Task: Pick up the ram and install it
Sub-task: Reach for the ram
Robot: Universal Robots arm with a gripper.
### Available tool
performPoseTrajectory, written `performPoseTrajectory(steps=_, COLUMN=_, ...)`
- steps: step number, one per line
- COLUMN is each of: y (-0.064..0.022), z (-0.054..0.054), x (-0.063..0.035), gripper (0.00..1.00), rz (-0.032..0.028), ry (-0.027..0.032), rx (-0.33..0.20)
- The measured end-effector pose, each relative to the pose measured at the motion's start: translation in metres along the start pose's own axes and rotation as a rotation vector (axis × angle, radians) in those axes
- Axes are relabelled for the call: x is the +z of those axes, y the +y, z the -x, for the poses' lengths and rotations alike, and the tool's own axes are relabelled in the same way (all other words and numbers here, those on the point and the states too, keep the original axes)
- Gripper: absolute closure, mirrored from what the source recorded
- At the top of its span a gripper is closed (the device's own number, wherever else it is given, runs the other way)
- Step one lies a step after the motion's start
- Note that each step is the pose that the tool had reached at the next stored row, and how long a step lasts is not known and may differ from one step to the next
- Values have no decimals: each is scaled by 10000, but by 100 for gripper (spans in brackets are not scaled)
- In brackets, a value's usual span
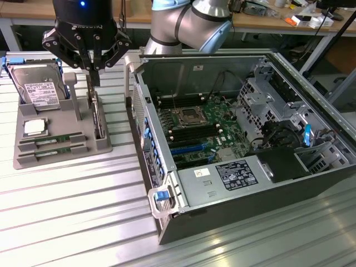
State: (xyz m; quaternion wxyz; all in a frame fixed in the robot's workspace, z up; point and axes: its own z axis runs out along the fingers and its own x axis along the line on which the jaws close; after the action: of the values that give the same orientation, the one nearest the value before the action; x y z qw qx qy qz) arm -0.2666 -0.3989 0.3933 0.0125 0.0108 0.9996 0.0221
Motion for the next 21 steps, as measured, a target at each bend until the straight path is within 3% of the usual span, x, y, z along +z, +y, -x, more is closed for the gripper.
performPoseTrajectory(steps=21, y=-6, z=-291, x=-7, gripper=89, rz=0, ry=0, rx=0)
